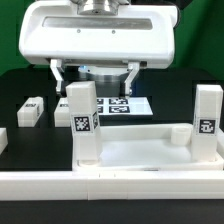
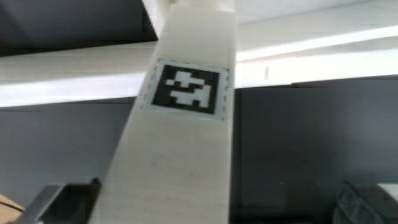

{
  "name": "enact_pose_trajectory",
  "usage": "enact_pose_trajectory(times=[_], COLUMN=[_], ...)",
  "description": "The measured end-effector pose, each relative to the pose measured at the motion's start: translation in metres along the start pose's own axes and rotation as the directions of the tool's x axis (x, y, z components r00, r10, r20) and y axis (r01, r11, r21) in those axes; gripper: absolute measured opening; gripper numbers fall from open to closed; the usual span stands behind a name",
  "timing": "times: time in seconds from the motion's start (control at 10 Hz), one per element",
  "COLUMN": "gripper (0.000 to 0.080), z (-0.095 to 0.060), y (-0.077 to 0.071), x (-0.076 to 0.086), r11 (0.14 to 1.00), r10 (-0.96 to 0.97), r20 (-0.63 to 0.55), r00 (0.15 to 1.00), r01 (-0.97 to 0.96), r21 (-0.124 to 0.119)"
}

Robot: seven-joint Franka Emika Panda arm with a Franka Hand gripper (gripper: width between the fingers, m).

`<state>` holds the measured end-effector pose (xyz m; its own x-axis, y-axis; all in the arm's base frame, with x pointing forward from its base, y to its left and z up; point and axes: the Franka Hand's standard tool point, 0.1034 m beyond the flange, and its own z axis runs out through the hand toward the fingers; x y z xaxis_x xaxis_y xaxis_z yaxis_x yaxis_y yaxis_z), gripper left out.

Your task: Assemble desk

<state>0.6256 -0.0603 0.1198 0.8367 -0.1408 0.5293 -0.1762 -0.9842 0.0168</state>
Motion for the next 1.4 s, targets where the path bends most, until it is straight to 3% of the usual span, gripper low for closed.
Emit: enact_pose_trajectory(times=[0.1,0.3,0.6,0.8,1.4], gripper=[0.0649,0.0649,0.0649,0.0649,0.0649], z=[-0.004,-0.016,-0.014,-0.004,0.004], y=[0.002,0.003,-0.003,-0.001,0.004], x=[-0.003,0.014,0.015,0.016,0.002], r11=[0.999,0.993,0.986,0.986,0.986], r10=[0.030,0.055,0.043,0.039,0.063], r20=[0.101,0.241,0.421,0.448,0.459], r00=[0.994,0.969,0.906,0.893,0.886], r01=[-0.033,-0.078,-0.107,-0.108,-0.126], r21=[0.029,0.086,0.130,0.128,0.109])
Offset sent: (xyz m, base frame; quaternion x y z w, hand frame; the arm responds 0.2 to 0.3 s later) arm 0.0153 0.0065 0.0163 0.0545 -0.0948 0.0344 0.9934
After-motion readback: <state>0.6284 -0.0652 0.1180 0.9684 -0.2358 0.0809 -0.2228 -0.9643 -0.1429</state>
